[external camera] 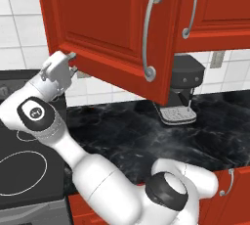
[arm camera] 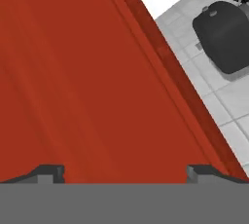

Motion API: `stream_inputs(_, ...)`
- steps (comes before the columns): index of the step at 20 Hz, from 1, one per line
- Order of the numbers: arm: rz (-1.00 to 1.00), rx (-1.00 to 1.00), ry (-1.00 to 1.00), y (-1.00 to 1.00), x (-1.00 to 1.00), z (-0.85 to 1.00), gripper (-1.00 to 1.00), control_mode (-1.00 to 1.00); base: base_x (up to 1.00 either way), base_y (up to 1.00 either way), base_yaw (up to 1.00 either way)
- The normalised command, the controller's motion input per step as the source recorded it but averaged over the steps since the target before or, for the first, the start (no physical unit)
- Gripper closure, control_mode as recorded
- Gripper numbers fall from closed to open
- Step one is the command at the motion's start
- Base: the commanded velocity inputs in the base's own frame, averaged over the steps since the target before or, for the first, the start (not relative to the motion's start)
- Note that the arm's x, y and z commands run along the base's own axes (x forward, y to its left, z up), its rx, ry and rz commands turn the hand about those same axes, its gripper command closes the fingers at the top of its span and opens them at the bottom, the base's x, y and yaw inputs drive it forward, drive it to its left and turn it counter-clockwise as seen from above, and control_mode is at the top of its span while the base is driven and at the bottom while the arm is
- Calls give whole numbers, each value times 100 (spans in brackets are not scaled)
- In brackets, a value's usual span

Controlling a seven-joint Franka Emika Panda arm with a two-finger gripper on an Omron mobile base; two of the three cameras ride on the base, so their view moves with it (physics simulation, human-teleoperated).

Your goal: Pick the candle and jar from the dining table and place them in the open cabinet. Close the cabinet after placing the objects.

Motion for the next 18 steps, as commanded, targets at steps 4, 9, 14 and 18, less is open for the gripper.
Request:
stream_inputs(4,1,18,-2,-55,1,31,-100,-100,0,0,0)
stream_inputs(9,9,17,0,-41,8,24,-100,-100,0,0,0)
stream_inputs(14,16,14,0,-44,16,14,-100,-100,0,0,0)
stream_inputs(18,22,14,0,-52,33,5,-100,-100,0,0,0)
